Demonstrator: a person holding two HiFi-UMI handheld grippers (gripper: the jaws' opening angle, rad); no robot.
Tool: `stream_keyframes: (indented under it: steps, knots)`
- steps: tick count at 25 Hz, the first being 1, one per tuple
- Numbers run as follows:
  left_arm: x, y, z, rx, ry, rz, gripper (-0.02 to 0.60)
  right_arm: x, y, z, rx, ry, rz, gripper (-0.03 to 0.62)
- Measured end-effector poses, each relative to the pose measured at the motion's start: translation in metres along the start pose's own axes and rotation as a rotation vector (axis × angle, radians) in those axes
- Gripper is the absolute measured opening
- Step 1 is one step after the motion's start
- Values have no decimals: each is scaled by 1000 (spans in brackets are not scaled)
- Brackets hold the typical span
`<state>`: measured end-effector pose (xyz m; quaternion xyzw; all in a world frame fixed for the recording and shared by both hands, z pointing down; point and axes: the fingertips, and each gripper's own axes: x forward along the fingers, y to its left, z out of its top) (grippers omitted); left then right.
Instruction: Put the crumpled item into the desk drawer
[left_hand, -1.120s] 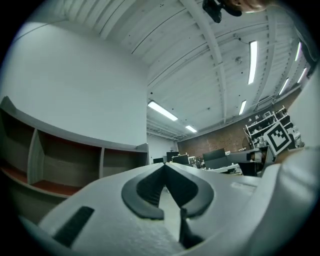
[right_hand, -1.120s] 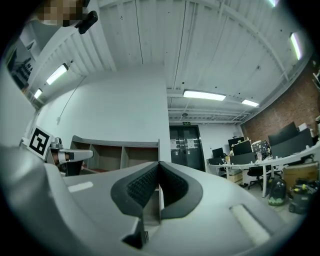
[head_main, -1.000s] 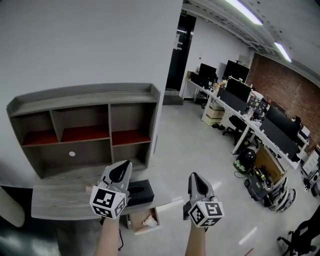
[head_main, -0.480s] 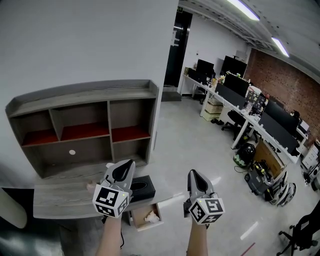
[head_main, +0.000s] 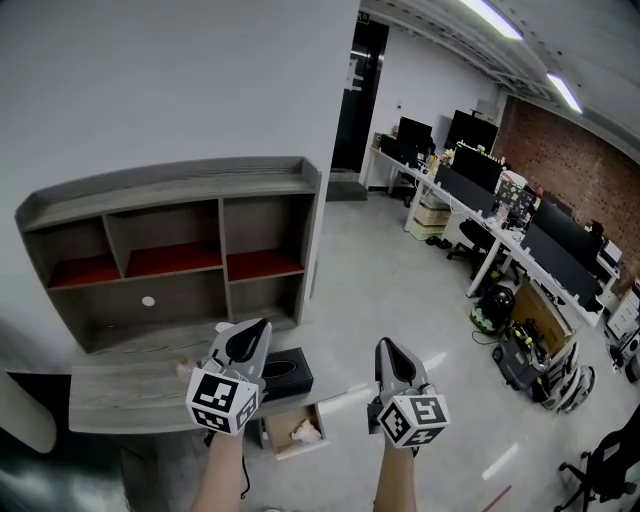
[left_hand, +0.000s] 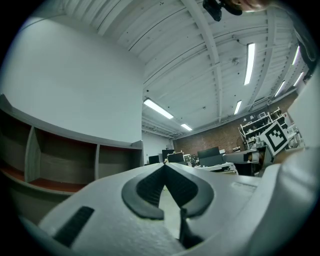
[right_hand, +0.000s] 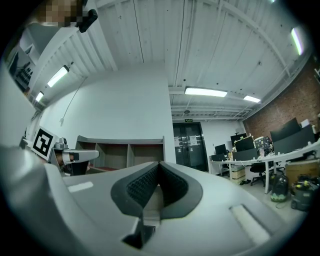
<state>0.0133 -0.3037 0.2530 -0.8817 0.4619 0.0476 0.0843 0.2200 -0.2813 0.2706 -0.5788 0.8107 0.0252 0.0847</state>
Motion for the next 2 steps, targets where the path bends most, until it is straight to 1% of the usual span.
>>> stream_keyframes:
  steps: [2]
  knots:
    - [-1, -3, 2, 0, 3, 1, 2, -3, -1, 2, 1, 1, 2, 11]
